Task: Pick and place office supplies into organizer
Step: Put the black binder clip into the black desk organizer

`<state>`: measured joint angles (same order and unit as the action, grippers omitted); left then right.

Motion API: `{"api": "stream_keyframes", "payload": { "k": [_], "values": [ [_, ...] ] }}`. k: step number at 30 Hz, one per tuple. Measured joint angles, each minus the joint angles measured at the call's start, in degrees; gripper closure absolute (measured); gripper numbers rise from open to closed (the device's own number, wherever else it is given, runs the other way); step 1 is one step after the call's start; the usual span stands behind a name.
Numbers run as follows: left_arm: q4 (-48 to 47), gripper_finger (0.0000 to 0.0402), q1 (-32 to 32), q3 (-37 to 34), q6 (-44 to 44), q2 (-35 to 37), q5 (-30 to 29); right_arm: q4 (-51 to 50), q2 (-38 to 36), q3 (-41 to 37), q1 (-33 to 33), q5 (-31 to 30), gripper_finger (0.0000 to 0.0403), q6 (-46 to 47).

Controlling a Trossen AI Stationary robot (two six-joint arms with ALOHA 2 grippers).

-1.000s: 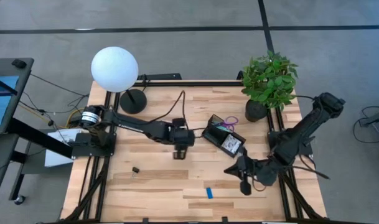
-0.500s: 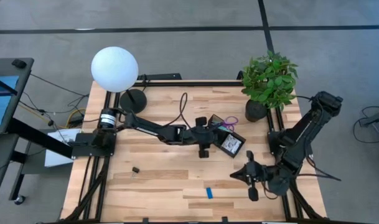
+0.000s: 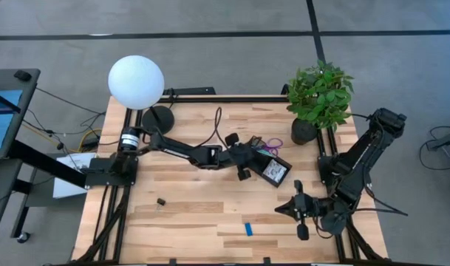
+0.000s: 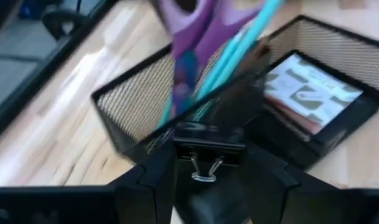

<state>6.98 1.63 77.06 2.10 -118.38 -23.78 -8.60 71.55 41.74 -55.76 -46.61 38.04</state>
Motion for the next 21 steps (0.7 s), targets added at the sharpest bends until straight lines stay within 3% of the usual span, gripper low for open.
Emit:
{"api": "stream_keyframes", "payload": {
  "k": [8, 15, 21],
  "values": [
    [-2.03, 0.0246, -1.59, -0.02, 1.70, 0.00, 4.49, 0.04, 0.00, 0.00, 0.00, 0.00, 0.0398, 0.57],
    [-2.02, 0.0200, -1.60, -0.02, 1.73, 0.01, 4.51, -0.16, 0.00, 0.00, 0.00, 0.03, 0.0398, 0.57],
    [-2.01, 0.0186, -1.60, -0.02, 1.73, 0.01, 4.53, -1.50, 0.00, 0.00, 0.00, 0.03, 0.0398, 0.57]
  ]
}}
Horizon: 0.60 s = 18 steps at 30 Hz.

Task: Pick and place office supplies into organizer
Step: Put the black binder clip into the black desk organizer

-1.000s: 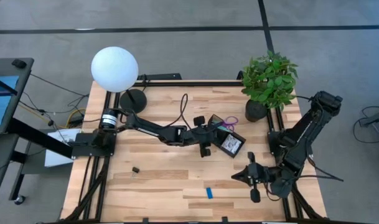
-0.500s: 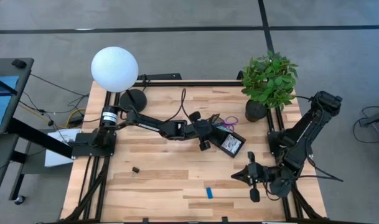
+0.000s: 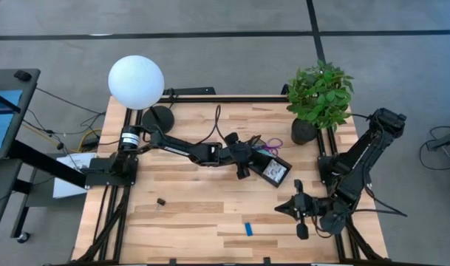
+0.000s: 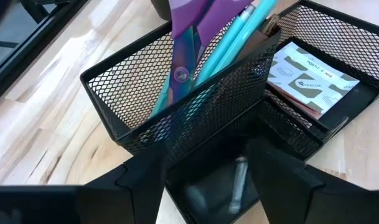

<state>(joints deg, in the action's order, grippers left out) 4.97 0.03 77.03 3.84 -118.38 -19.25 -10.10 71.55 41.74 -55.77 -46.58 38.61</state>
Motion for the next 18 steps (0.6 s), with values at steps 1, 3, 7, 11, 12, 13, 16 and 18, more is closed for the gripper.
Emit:
{"api": "stream_keyframes", "payload": {
  "k": [1, 3, 7, 11, 12, 13, 16, 18],
  "values": [
    [0.00, 0.0186, 0.03, 0.00, 0.10, 0.01, 0.00, -0.14, 0.00, 0.00, 0.00, 0.00, 0.0398, 0.00],
    [0.10, 0.0186, 0.03, 0.00, 1.06, 0.00, 0.02, -0.18, 0.00, 0.00, 0.00, -0.01, 0.0398, 0.00],
    [0.07, 0.0186, 0.12, 0.00, 2.38, 0.01, 0.42, -0.21, 0.00, 0.00, 0.00, -0.01, 0.0398, 0.00],
    [-0.99, 0.0186, 0.78, 0.00, 3.23, 0.68, 2.56, -0.30, 0.00, 0.00, 0.00, 0.01, 0.0398, 0.00],
    [-2.03, 0.0187, 1.11, 0.00, 3.26, 1.28, 2.63, -0.51, 0.00, 0.00, 0.00, 0.01, 0.0398, 0.00],
    [-3.79, 0.0189, 1.40, 0.00, 3.26, 2.10, 2.51, -0.78, 0.01, 0.00, 0.00, 0.00, 0.0398, 0.00],
    [-11.96, 0.0198, 2.10, 0.00, 3.58, 5.48, 2.74, -0.85, 0.90, -0.71, 0.02, -0.02, 0.0398, -0.02],
    [-18.94, 0.0203, 2.71, 0.00, 5.39, 8.99, 5.29, -1.36, 1.56, -1.82, 0.02, 0.21, 0.0398, 0.00]
  ]
}}
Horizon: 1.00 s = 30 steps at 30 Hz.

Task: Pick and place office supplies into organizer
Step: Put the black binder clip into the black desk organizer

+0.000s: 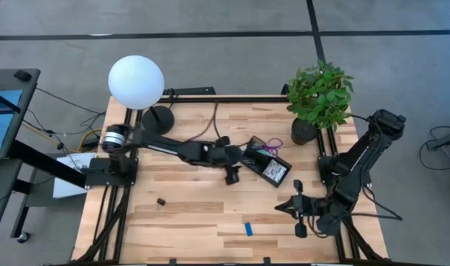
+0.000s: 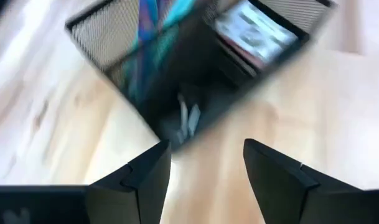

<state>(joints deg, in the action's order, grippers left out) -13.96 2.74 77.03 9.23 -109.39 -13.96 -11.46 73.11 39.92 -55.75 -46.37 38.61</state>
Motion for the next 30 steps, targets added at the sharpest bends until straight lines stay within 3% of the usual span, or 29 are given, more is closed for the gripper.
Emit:
{"api": "stream_keyframes", "payload": {
  "k": [3, 8, 10, 14, 19, 21, 23, 30],
  "values": [
    [-9.85, 0.0211, 1.16, 0.11, 4.15, 5.58, 6.94, -0.58, 1.29, -0.84, 0.66, 0.03, 0.0398, 0.03],
    [-26.05, 0.0219, 5.98, 0.13, 15.81, 12.00, 24.14, -0.34, 2.29, -0.87, 2.72, 0.05, 0.0398, 0.02],
    [-31.47, 0.0222, 8.85, 0.13, 18.79, 13.23, 27.43, -0.45, 2.29, -0.86, 3.61, 0.05, 0.0398, 0.00],
    [-43.18, 0.0229, 15.23, 0.09, 26.30, 13.52, 23.94, -0.91, 2.29, -0.85, 5.47, 0.05, 0.0398, 0.00],
    [-54.71, 0.0232, 21.49, -0.10, 57.25, 10.95, 11.98, -0.77, 2.49, -0.84, 7.25, 0.02, 0.0398, 0.42],
    [-58.48, 0.0232, 23.25, -0.11, 66.97, 10.04, 9.81, -0.86, 3.16, -0.80, 7.69, 0.05, 0.0398, 0.42],
    [-61.60, 0.0232, 24.79, -0.11, 70.49, 8.86, 9.56, -0.92, 3.16, -0.83, 7.94, 0.52, 0.0398, 0.42],
    [-64.63, 0.0218, 26.21, -0.42, 69.78, 5.06, 11.41, 0.41, 3.88, -0.80, 8.51, 4.20, 0.0398, 0.45]
  ]
}}
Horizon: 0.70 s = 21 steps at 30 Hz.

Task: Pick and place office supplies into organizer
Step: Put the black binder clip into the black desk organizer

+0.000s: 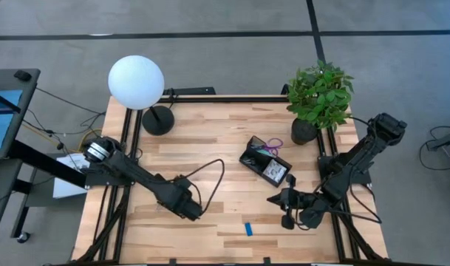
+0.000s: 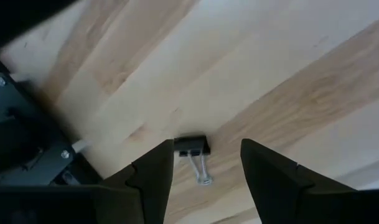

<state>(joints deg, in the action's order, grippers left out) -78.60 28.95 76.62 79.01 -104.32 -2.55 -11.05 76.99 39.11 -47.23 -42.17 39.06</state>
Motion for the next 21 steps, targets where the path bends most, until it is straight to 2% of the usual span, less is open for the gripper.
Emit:
{"api": "stream_keyframes", "payload": {
  "k": [3, 10, 15, 21],
  "values": [
    [-0.62, 0.0206, -0.02, 0.00, -1.81, -1.78, 3.12, -0.29, 0.24, 0.00, 0.14, 1.78, 0.0398, -0.09],
    [-1.35, 0.0161, 1.58, -0.02, -4.65, -6.12, 8.74, -0.24, 0.24, 0.00, 0.16, 1.77, 0.0398, -3.53],
    [-1.93, 0.0131, 2.68, -0.02, -0.41, -6.45, 8.13, -0.22, 0.24, 0.00, 1.49, 1.83, 0.0398, -6.84],
    [-9.68, 0.0119, 4.48, -0.02, 5.07, -5.03, 6.99, 0.68, 0.16, 0.00, 5.02, 1.88, 0.0398, -12.06]
  ]
}}
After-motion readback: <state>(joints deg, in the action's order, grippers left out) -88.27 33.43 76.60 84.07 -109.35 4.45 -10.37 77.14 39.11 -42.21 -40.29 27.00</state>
